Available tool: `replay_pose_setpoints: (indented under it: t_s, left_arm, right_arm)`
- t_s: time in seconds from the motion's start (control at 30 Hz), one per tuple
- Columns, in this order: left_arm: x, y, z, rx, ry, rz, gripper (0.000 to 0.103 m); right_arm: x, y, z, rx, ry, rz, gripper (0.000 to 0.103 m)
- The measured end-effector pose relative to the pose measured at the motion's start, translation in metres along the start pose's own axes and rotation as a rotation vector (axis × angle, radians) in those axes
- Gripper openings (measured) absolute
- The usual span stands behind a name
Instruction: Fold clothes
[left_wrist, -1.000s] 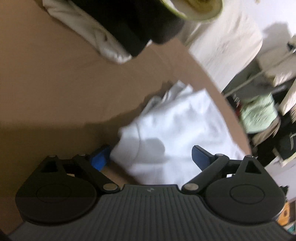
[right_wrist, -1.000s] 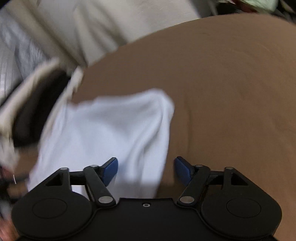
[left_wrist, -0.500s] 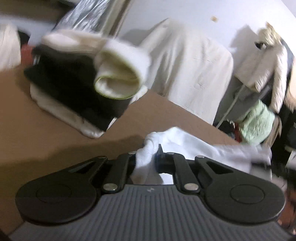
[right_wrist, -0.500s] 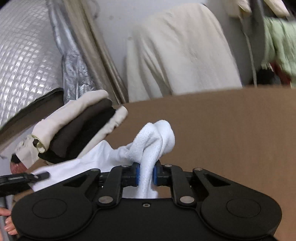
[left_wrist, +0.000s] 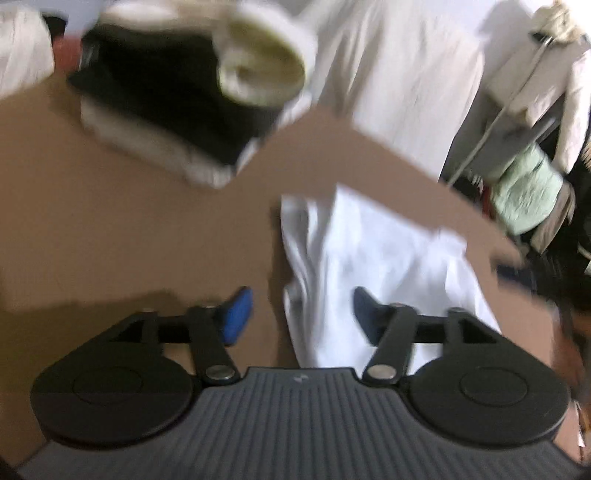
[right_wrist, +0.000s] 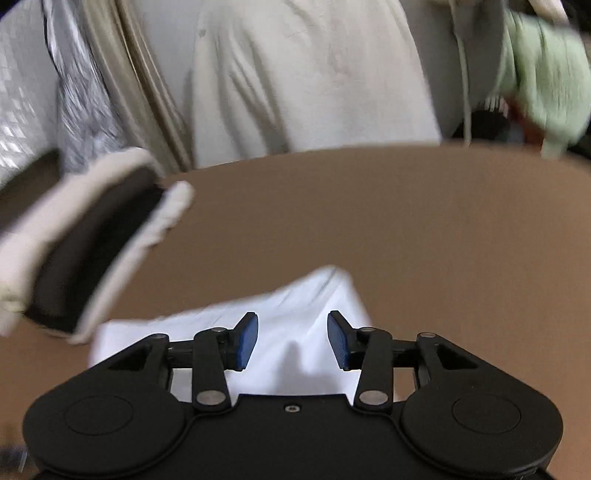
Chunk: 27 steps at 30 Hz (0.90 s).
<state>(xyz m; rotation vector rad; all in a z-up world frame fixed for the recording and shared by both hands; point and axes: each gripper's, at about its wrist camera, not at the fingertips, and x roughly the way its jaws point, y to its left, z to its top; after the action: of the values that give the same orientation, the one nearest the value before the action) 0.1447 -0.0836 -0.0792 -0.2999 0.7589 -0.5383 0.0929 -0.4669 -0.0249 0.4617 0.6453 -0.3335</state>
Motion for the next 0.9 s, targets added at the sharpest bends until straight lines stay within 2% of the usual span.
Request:
replay_pose_setpoints:
  t_s: [0.07,0.13,0.2,0.23,0.3,0.33,0.37,0.43,0.5,0.53,0.57,0.63,0.73,0.77,0.8,0.83,0.9]
  left_arm:
    - [0.011,0.013,0.005,-0.05,-0.025,-0.048,0.066]
    - [0.036,0.022,0.009,-0.122,-0.019,-0.083,0.067]
    - [0.063,0.026,0.01,-0.164,0.027,-0.108,0.067]
    - [0.075,0.025,0.009,-0.17,0.052,-0.096,0.067]
    - [0.096,0.02,0.003,-0.143,0.103,-0.069,0.071]
    - [0.104,0.017,0.001,-0.111,0.136,-0.06,0.075]
    - [0.11,0.014,0.001,-0.07,0.149,-0.076,0.085]
    - [0.121,0.008,0.003,-0.041,0.158,-0.125,0.099]
    - [0.137,0.004,0.006,-0.063,0.183,-0.18,0.102]
    - [0.146,0.001,0.008,-0.055,0.195,-0.205,0.099]
    - [0.151,-0.002,0.01,-0.046,0.196,-0.215,0.073]
    - [0.161,-0.001,0.012,-0.07,0.209,-0.243,0.029]
    - [0.168,0.006,0.014,-0.147,0.215,-0.277,0.022]
    - [0.166,0.001,0.014,-0.115,0.205,-0.257,0.021]
    - [0.157,-0.008,0.016,-0.078,0.188,-0.243,0.021]
    - [0.148,-0.016,0.017,-0.045,0.173,-0.231,0.02]
    - [0.12,-0.021,0.025,-0.081,0.147,-0.267,0.02]
  right_arm:
    - [-0.018,-0.004,-0.028,0.064,0.033,0.051,0.051]
    - [-0.034,-0.008,-0.056,0.107,0.071,0.079,0.057]
    - [-0.049,-0.008,-0.082,0.077,0.101,0.016,0.059]
    - [-0.051,-0.009,-0.093,0.062,0.112,-0.004,0.06]
    - [-0.05,-0.014,-0.11,0.073,0.161,0.015,0.06]
    - [-0.048,-0.019,-0.117,0.113,0.177,0.034,0.06]
    - [-0.046,-0.025,-0.124,0.16,0.185,0.053,0.061]
    - [-0.038,-0.039,-0.13,0.279,0.173,0.101,0.061]
    - [-0.027,-0.051,-0.132,0.392,0.148,0.127,0.066]
    - [-0.022,-0.056,-0.134,0.458,0.124,0.126,0.067]
    - [-0.017,-0.06,-0.135,0.528,0.096,0.118,0.067]
    - [-0.009,-0.068,-0.137,0.642,0.027,0.105,0.072]
    - [0.005,-0.072,-0.134,0.668,-0.092,0.075,0.071]
    - [0.01,-0.072,-0.131,0.656,-0.119,0.057,0.066]
    - [0.013,-0.07,-0.127,0.636,-0.132,0.034,0.034]
    - [0.009,-0.065,-0.122,0.585,-0.154,0.02,0.02]
    - [-0.005,-0.051,-0.111,0.458,-0.207,0.003,0.019]
